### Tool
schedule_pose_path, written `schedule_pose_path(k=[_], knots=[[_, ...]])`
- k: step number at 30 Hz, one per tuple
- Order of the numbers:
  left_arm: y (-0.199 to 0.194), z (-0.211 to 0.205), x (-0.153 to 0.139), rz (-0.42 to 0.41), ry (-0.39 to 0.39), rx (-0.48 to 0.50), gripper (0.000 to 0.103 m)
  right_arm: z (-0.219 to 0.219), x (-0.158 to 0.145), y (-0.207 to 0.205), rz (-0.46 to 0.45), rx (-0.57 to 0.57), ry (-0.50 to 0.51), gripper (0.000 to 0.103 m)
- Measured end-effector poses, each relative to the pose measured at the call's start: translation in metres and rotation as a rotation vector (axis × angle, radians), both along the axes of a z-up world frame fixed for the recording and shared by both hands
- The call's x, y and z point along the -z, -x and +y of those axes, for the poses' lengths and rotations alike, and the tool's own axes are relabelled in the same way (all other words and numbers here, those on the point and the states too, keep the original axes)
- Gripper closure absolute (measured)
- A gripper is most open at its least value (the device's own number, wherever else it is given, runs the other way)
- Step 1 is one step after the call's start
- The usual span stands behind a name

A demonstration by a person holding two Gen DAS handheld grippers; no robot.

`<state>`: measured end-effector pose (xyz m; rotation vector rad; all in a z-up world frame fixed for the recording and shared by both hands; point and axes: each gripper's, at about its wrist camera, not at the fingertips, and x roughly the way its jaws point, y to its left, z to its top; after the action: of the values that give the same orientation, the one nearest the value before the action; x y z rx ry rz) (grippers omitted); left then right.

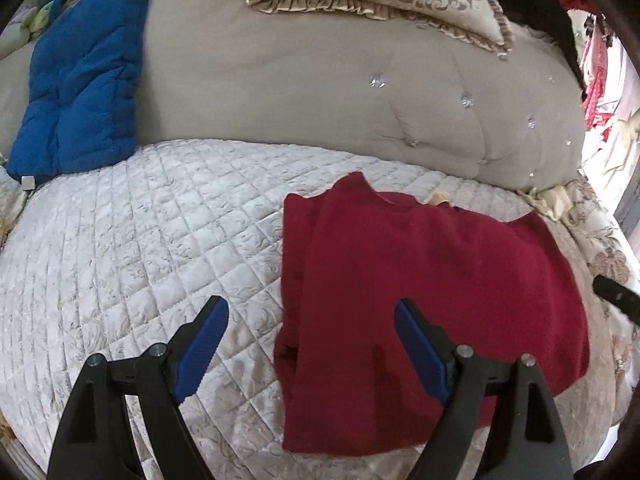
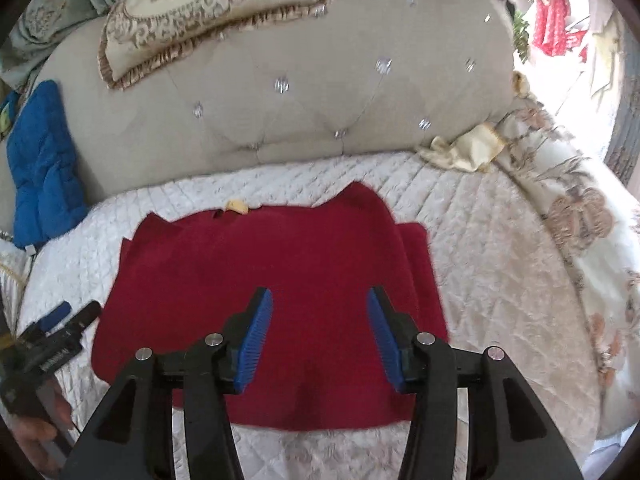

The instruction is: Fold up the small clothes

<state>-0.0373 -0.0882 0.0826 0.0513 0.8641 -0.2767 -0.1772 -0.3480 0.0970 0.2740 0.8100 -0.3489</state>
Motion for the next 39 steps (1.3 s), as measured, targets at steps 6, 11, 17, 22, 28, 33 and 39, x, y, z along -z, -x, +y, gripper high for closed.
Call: schedule_pose_path(k=[6,11,17,22,28,33,39], knots=[[-0.007,-0.005,0.007,-0.007,-0.044,-0.007,0.015,-0.026,0.039,-0.025,0.043,0.006,0.021,0.075],[-0.009,-0.01,0.016,0.002,-0.087,-0.004,0.015,-0.059,0.073,-0.041,0.092,0.027,-0.05,0.075],[-0.012,-0.016,0.019,-0.002,-0.095,-0.007,0.015,-0.046,0.053,-0.023,-0.003,0.005,-0.023,0.076],[-0.014,-0.019,0.021,0.002,-0.095,-0.004,0.015,-0.043,0.043,-0.031,-0.019,-0.034,-0.005,0.076],[-0.02,-0.021,0.027,0.026,-0.1,-0.004,0.015,-0.052,0.049,-0.05,-0.011,-0.042,0.01,0.076],[-0.022,-0.022,0.031,0.037,-0.11,0.001,0.015,-0.071,0.068,-0.071,0.023,-0.017,0.003,0.077],[-0.026,-0.02,0.034,0.049,-0.102,-0.008,0.015,-0.077,0.074,-0.081,0.031,-0.014,-0.003,0.08]])
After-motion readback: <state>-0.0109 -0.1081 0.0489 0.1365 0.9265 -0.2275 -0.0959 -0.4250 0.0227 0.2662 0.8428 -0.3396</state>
